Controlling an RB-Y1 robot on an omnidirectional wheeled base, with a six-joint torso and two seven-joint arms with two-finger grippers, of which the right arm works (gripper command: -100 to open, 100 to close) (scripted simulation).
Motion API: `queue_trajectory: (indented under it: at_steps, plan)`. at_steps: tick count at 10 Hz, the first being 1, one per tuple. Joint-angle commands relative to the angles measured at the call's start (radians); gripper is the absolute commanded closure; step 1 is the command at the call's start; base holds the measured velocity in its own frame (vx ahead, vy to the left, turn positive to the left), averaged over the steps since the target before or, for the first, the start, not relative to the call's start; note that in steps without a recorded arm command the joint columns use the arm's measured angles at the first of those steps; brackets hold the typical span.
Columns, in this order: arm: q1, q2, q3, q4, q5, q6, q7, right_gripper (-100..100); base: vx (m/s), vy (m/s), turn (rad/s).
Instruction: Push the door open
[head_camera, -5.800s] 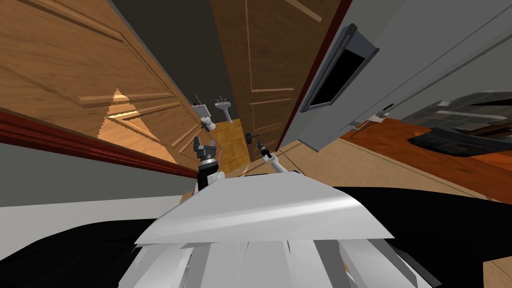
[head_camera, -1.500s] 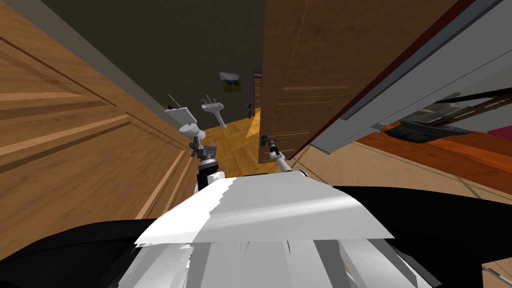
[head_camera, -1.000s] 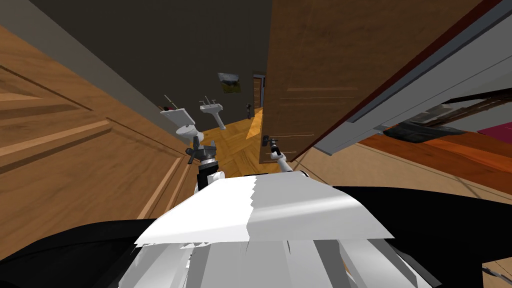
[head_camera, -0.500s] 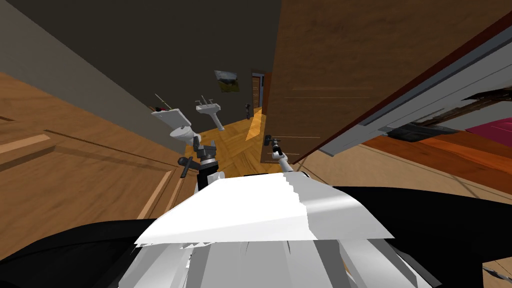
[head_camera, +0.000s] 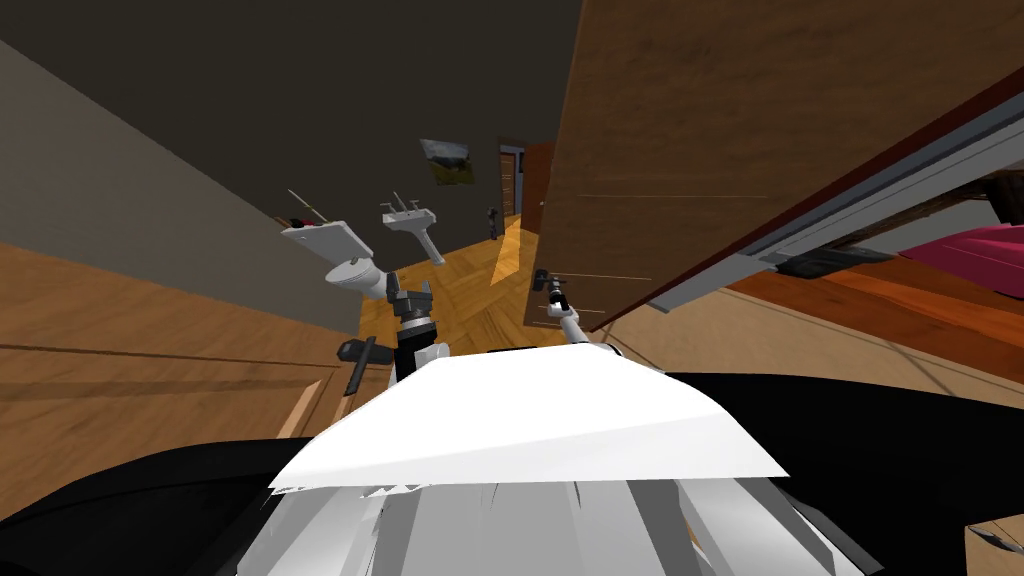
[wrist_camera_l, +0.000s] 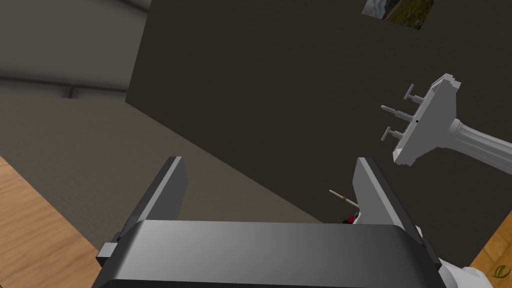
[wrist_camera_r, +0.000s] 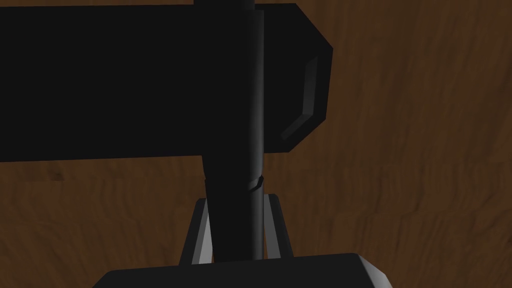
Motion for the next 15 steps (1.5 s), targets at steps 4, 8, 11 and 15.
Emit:
queue_trajectory:
  at_steps: [4,8,11,15]
  plan:
    - [-0.01,-0.016,-0.069,0.02,-0.012,-0.015,0.022,100,0.184,0.108,-0.082]
    - [-0.008,-0.019,-0.111,0.022,-0.02,-0.016,0.037,100,0.168,0.095,-0.066]
    - [-0.008,-0.02,-0.139,0.024,-0.025,-0.017,0.046,100,0.17,0.094,-0.07]
    - [0.001,-0.031,-0.171,0.023,-0.033,-0.017,0.054,100,0.145,0.054,-0.059]
